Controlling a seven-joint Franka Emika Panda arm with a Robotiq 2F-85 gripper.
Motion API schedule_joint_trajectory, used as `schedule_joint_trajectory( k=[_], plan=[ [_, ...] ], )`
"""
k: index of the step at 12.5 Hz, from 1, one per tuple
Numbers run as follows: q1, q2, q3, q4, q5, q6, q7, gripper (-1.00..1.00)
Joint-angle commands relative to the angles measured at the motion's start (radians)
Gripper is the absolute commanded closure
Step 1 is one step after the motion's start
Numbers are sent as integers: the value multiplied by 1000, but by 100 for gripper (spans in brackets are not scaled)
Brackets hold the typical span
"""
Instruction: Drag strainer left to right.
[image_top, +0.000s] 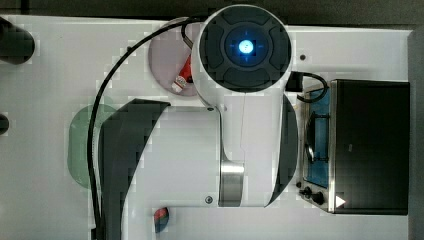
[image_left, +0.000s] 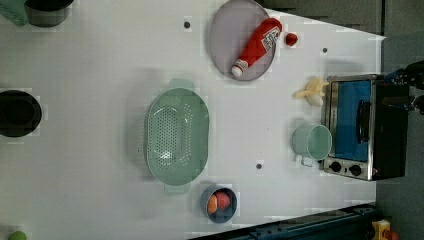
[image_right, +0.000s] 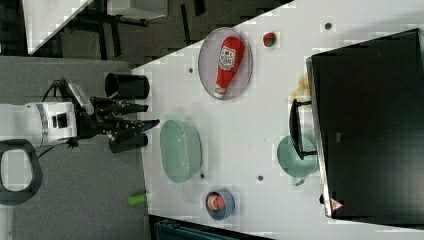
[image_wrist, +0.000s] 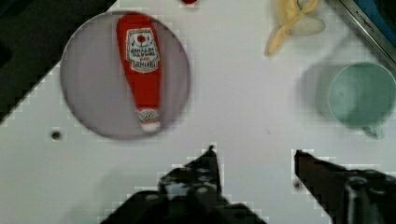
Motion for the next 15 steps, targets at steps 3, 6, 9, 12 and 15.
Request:
schedule_joint_trajectory(
  k=[3,6,9,12,15],
  plan=[
    [-9,-437,8,-223,-14,-202,176,-99],
    [15,-418,90,-224,-13,-197,176,-100],
    [30,-378,231,-224,-13,-137,192,-100],
    [31,-307,378,-226,-13,-62,248,-100],
    [31,-196,504,-250,-13,20,481,-100]
  ],
)
